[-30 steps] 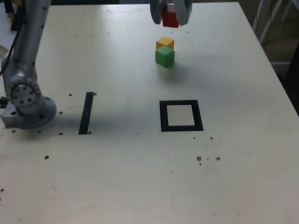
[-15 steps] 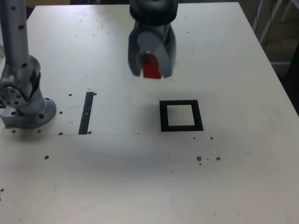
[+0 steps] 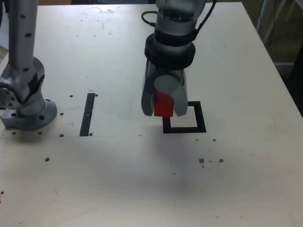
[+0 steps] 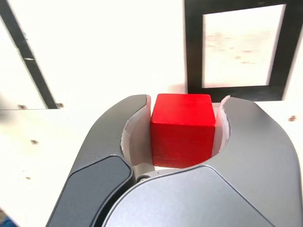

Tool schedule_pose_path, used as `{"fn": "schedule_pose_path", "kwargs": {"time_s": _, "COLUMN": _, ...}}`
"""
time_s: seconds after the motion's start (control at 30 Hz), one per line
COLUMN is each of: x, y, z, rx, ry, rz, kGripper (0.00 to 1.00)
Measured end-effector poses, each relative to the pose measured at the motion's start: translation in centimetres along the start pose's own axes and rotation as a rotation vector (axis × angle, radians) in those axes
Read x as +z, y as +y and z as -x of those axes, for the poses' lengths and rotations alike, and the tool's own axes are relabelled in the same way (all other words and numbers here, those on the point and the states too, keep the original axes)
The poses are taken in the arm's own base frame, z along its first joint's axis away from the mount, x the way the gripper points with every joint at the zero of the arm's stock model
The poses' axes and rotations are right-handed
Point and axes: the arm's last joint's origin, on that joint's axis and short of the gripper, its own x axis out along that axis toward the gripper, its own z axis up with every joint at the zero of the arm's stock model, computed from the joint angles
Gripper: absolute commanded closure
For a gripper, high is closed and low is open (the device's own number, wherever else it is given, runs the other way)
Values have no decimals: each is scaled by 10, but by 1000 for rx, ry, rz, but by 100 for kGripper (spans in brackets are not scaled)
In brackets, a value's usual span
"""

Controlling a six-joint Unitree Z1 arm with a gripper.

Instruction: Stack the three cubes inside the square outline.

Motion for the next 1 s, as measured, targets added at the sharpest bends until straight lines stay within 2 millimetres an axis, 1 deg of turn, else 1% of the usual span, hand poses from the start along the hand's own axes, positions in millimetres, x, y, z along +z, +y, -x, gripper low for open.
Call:
{"fn": "schedule_pose_path", "kwargs": {"time_s": 0.13, "x": 12, "y": 3, "z": -6, "rx": -15, "ry": -2, "rz": 41, "kGripper": 69}}
{"fn": "schedule_pose_path", "kwargs": {"time_s": 0.23, "x": 19, "y": 11, "z": -13, "rx": -24, "ry": 6, "rz": 67, "kGripper": 69}}
{"fn": "schedule_pose_path", "kwargs": {"time_s": 0.5, "x": 24, "y": 36, "z": -23, "rx": -39, "ry": -15, "rz": 95, "kGripper": 69}}
{"fn": "schedule_pose_path", "kwargs": {"time_s": 0.67, "x": 27, "y": 35, "z": -26, "rx": -45, "ry": -23, "rz": 93, "kGripper": 69}}
{"fn": "schedule_pose_path", "kwargs": {"time_s": 0.9, "x": 31, "y": 34, "z": -37, "rx": -46, "ry": -20, "rz": 91, "kGripper": 68}}
{"fn": "schedule_pose_path", "kwargs": {"time_s": 1.0, "x": 33, "y": 35, "z": -39, "rx": -39, "ry": -18, "rz": 90, "kGripper": 66}}
